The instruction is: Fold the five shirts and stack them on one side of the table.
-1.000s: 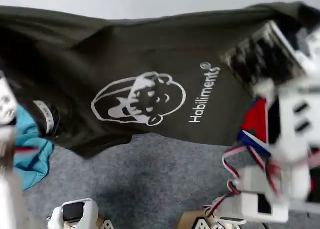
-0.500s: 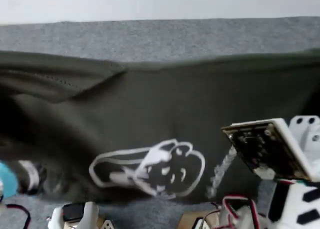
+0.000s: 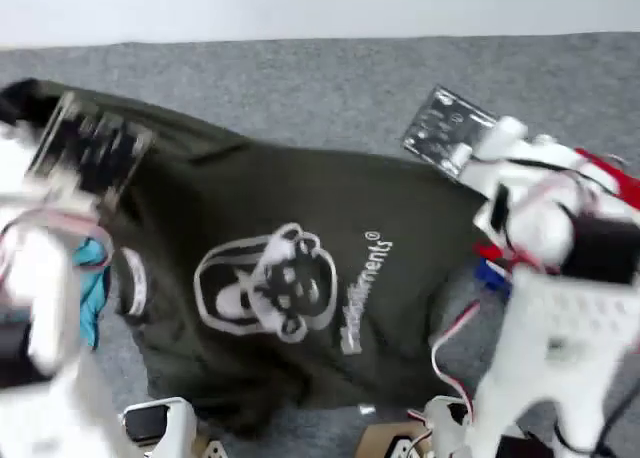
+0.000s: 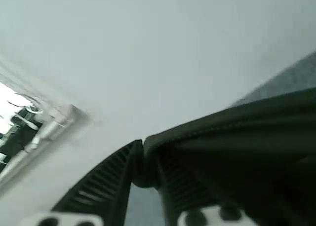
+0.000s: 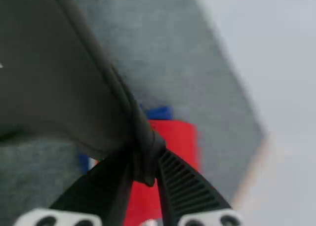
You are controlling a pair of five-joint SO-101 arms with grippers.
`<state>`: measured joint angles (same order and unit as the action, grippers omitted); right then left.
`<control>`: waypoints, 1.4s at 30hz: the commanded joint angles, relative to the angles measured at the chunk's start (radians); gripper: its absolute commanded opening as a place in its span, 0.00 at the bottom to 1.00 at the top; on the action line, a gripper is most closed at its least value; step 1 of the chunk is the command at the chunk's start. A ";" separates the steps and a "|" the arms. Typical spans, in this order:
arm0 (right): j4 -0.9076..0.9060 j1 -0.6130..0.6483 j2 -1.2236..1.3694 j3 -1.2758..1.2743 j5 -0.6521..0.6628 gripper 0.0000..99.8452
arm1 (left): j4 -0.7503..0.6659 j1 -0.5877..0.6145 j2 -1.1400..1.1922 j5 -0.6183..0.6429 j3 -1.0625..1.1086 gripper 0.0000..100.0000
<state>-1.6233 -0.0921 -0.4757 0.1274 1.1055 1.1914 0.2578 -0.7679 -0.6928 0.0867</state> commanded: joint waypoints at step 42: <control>0.739 0.082 1.241 0.959 -0.002 0.01 | -0.321 -0.049 1.370 -0.038 -0.858 0.00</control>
<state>-0.8638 -0.0077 0.7856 1.0203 1.0994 0.8385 0.2041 0.6145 -0.7265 -0.7127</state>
